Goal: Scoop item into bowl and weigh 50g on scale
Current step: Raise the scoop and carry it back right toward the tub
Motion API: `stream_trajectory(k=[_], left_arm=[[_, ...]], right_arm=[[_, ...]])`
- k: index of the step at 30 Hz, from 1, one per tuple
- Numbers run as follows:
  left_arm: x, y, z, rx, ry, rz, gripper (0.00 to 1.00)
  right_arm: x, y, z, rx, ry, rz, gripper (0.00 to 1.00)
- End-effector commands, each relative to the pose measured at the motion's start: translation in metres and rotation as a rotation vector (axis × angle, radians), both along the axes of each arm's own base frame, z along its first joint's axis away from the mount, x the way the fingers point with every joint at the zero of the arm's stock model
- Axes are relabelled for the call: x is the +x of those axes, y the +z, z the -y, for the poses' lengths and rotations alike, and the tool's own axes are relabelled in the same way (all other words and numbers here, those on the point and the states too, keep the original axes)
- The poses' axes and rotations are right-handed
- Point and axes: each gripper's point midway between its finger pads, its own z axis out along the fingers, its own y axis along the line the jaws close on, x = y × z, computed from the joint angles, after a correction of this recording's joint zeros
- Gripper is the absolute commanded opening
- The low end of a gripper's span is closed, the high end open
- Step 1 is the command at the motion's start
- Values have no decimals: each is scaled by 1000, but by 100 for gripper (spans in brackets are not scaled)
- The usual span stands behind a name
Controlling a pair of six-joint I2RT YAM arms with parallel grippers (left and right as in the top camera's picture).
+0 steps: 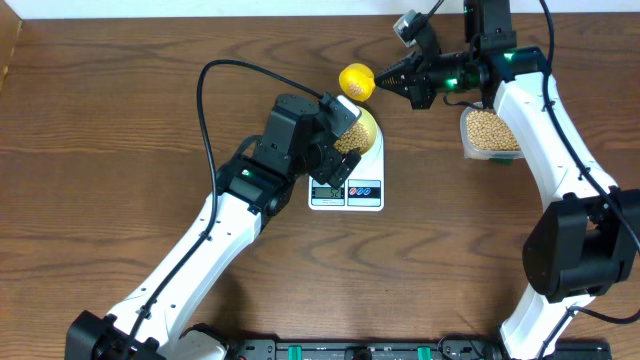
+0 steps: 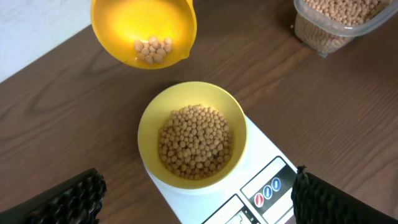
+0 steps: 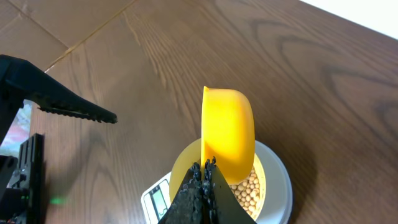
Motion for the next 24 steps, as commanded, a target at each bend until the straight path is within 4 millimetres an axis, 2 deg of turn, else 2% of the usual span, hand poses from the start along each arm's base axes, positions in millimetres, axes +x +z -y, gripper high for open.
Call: stream_trajectory(k=[1, 10, 24], left_arm=[[6, 8, 2, -4, -6, 33, 98], [20, 25, 10, -50, -5, 118, 98], [29, 8, 15, -40, -6, 99, 98]], right_arm=[[-1, 12, 3, 27, 4, 19, 1], [5, 12, 15, 27, -23, 20, 1], [15, 12, 40, 32, -87, 3, 1]])
